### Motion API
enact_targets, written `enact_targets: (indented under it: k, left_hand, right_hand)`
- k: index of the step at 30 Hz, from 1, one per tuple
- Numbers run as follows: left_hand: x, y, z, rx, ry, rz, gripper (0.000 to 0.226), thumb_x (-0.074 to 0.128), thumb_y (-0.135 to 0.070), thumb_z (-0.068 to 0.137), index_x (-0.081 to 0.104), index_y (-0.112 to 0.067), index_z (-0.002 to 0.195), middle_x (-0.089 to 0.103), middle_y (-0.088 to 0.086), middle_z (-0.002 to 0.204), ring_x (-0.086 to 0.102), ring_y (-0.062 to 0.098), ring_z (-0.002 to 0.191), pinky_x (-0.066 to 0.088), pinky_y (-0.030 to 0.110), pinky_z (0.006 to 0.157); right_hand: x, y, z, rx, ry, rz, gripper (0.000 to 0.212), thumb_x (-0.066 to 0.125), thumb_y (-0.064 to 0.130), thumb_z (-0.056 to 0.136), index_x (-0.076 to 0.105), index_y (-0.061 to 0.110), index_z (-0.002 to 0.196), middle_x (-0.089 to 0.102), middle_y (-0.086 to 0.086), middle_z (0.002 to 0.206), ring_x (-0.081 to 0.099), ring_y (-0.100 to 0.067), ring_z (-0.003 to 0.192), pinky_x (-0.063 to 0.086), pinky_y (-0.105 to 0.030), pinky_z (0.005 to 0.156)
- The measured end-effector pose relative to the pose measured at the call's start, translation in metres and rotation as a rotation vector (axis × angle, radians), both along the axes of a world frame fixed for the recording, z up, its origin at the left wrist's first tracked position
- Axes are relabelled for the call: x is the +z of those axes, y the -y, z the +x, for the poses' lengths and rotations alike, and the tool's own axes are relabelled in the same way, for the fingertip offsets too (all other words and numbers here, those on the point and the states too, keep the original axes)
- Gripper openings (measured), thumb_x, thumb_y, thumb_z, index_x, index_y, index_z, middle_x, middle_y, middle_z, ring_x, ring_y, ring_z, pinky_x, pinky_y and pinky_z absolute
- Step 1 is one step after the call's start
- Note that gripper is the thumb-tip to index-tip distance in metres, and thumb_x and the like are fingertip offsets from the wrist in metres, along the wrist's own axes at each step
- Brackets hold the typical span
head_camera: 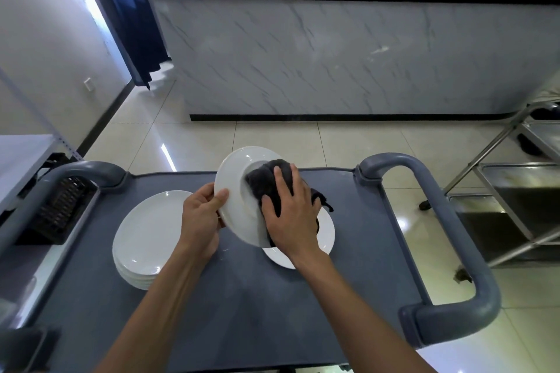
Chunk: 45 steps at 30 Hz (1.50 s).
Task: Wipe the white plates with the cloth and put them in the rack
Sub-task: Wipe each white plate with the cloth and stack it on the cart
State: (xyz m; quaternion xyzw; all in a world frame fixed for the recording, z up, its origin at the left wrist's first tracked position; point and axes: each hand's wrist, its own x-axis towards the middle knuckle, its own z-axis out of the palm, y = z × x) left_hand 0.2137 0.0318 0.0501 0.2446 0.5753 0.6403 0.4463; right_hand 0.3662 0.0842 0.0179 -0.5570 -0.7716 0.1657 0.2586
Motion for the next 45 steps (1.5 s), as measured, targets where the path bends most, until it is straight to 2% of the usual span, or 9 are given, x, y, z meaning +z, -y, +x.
enact_targets:
  k: [6,11,14,23,28,31,36,42,45]
  left_hand:
    - [0.006,0.001,0.001,0.022,0.023,0.02,0.019,0.051,-0.006,0.101,0.069,-0.005,0.107,0.073,0.014,0.095,0.069,0.023,0.082,0.06,0.03,0.065]
    - [0.009,0.0,0.005,0.042,0.007,0.028,0.017,0.052,-0.006,0.1,0.068,-0.005,0.106,0.071,0.012,0.095,0.067,0.021,0.081,0.059,0.029,0.063]
    - [0.008,0.0,0.005,0.052,0.043,0.027,0.017,0.052,-0.005,0.1,0.069,-0.005,0.106,0.072,0.012,0.096,0.067,0.022,0.085,0.059,0.029,0.065]
    - [0.003,0.003,0.006,0.066,0.08,-0.001,0.021,0.052,-0.006,0.1,0.067,0.0,0.114,0.071,0.015,0.103,0.064,0.029,0.094,0.054,0.039,0.077]
    - [0.004,0.005,0.005,0.055,0.077,0.003,0.021,0.053,-0.007,0.1,0.067,0.0,0.113,0.071,0.015,0.102,0.066,0.028,0.091,0.058,0.034,0.071]
    - [0.008,0.004,0.004,0.046,0.08,0.023,0.021,0.053,-0.007,0.1,0.067,0.0,0.114,0.072,0.014,0.099,0.068,0.025,0.086,0.06,0.031,0.068]
    - [0.009,0.002,0.006,0.033,0.037,0.014,0.023,0.053,-0.008,0.1,0.066,0.002,0.116,0.071,0.017,0.098,0.067,0.027,0.084,0.059,0.033,0.065]
    - [0.008,0.001,0.009,0.025,0.053,-0.017,0.024,0.052,-0.008,0.1,0.067,0.003,0.115,0.07,0.026,0.107,0.067,0.035,0.092,0.056,0.047,0.081]
    - [0.009,0.0,0.012,0.034,0.065,-0.029,0.025,0.051,-0.008,0.101,0.066,0.004,0.116,0.069,0.028,0.111,0.066,0.037,0.095,0.053,0.052,0.087]
  right_hand:
    - [-0.005,0.019,-0.002,0.125,-0.085,0.125,0.059,0.037,0.048,0.1,0.034,0.028,0.156,0.019,0.0,0.167,0.023,-0.023,0.149,0.026,-0.054,0.115]
    - [-0.004,0.01,-0.005,0.065,0.011,0.177,0.055,0.034,0.048,0.102,0.036,0.029,0.154,0.029,0.003,0.164,0.032,-0.018,0.147,0.02,-0.064,0.109]
    - [-0.001,0.007,-0.004,0.039,0.087,0.23,0.052,0.035,0.049,0.103,0.038,0.032,0.153,0.032,0.006,0.163,0.038,-0.018,0.143,0.014,-0.06,0.108]
    - [-0.004,0.012,-0.002,-0.001,0.189,0.248,0.051,0.029,0.049,0.105,0.036,0.035,0.154,0.031,0.007,0.163,0.038,-0.02,0.144,0.004,-0.073,0.112]
    - [-0.002,0.012,0.003,0.114,0.043,0.186,0.057,0.033,0.053,0.103,0.034,0.032,0.156,0.023,0.002,0.166,0.033,-0.023,0.146,0.022,-0.067,0.114]
    - [0.0,0.013,0.006,0.151,-0.007,0.212,0.059,0.035,0.056,0.102,0.035,0.031,0.156,0.021,0.001,0.167,0.03,-0.027,0.146,0.025,-0.062,0.115]
    - [-0.006,0.015,0.008,0.172,-0.045,0.318,0.052,0.043,0.045,0.104,0.042,0.027,0.153,0.028,-0.002,0.165,0.037,-0.029,0.141,0.031,-0.056,0.112]
    - [-0.017,0.017,0.013,0.234,-0.07,0.425,0.046,0.054,0.036,0.103,0.051,0.026,0.148,0.034,-0.003,0.162,0.044,-0.029,0.136,0.036,-0.054,0.109]
    - [-0.021,0.024,0.013,0.234,-0.07,0.476,0.042,0.052,0.035,0.104,0.054,0.028,0.145,0.037,-0.005,0.16,0.047,-0.03,0.133,0.038,-0.055,0.106]
